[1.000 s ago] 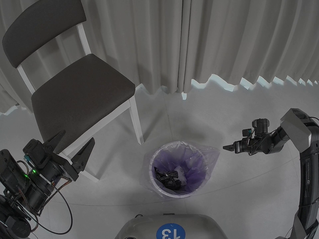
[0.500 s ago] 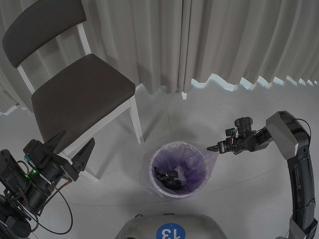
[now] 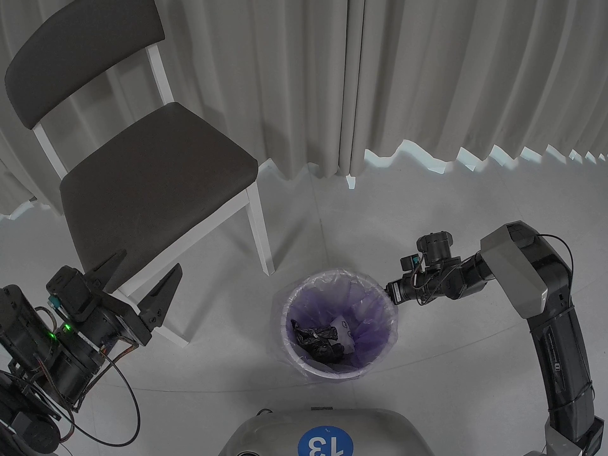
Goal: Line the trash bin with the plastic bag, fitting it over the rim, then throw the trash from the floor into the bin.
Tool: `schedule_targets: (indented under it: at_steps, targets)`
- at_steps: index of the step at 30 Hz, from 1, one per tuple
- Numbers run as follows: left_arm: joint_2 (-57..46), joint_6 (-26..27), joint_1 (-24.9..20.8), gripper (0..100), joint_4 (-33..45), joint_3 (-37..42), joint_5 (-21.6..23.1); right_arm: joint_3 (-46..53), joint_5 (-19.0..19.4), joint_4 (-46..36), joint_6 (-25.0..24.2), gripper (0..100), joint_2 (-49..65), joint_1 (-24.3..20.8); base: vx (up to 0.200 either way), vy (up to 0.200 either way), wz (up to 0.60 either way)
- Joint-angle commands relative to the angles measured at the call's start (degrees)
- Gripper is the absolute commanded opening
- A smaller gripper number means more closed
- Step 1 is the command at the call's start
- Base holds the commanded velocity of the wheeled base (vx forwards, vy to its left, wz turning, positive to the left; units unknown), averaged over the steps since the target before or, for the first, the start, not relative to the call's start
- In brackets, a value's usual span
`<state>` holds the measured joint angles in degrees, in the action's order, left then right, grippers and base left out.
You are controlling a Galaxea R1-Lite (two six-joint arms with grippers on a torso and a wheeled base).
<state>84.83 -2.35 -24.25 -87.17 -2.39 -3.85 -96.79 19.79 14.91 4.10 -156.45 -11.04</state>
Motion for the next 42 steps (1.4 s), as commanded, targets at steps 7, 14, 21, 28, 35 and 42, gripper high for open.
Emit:
schedule_targets:
  at_steps: [7, 14, 21, 28, 35, 42]
  targets:
    - [-0.11, -0.02, -0.01, 100, -0.1, -0.16, 0.16, 0.11, -0.01, -0.06, -0.05, 100, 1.59, 4.01, 0.0, 0.0, 0.0]
    - [-0.55, -0.02, -0.01, 100, -0.1, 0.02, 0.34, 0.55, -0.01, 0.03, -1.55, 100, 5.37, 7.18, 0.0, 0.0, 0.0]
    - [0.33, 0.16, -0.1, 100, 0.43, -0.25, -0.1, 2.22, -3.35, 0.03, -5.5, 100, 12.23, 7.53, 0.0, 0.0, 0.0]
    - [0.68, -0.02, -0.54, 100, 4.82, -1.21, -0.1, 14.18, -3.97, 0.65, -5.15, 100, 25.15, 7.53, 0.0, 0.0, 0.0]
    - [1.21, -0.11, -0.8, 100, 9.39, -2.01, -0.01, 27.1, -7.57, 0.74, -4.62, 100, 39.91, 6.83, 0.0, 0.0, 0.0]
    - [1.83, -0.2, -0.1, 100, 15.9, -4.47, -0.89, 39.31, -8.27, 2.14, -2.07, 100, 55.73, 6.74, 0.0, 0.0, 0.0]
